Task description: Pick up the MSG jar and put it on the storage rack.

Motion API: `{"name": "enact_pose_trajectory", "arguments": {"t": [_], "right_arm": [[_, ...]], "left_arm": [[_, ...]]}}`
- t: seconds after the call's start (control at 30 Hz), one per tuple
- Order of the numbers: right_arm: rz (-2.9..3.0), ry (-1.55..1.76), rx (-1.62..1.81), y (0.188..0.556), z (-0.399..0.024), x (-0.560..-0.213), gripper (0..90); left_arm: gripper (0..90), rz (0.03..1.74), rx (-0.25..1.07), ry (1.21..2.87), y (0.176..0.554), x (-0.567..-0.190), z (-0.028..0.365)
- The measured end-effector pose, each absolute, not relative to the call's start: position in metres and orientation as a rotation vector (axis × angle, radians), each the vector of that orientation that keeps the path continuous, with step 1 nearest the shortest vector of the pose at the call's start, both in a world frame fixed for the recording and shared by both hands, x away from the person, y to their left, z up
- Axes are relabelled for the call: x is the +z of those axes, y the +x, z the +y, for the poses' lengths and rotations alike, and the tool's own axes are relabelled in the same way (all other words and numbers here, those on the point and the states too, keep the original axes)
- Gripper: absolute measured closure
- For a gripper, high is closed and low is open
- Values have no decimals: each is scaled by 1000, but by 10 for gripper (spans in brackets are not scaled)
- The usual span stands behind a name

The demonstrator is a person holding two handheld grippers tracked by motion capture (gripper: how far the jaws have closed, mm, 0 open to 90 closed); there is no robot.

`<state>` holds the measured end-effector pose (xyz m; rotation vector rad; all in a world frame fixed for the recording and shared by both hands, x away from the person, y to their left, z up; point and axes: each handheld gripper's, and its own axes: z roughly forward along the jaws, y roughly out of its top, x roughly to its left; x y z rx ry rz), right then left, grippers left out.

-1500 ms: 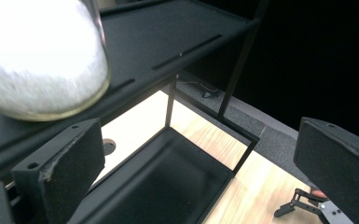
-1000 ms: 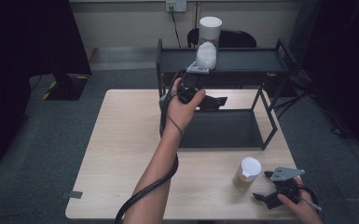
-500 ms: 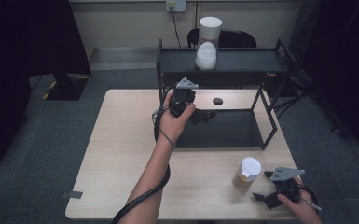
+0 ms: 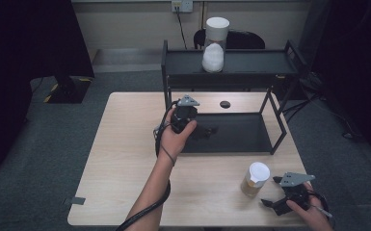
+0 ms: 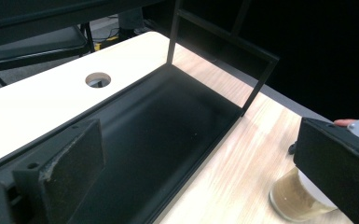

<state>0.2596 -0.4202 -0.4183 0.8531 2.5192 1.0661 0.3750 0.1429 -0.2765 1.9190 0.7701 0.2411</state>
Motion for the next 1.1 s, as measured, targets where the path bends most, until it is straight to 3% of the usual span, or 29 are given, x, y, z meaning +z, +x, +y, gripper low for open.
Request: {"name": "enact_pose_trajectory", "arguments": {"t": [1.1], "right_arm": [[2519, 854, 1065, 259, -420, -418, 0]], "left_arm": [[15, 850, 203, 1973, 354, -354, 161]]}}
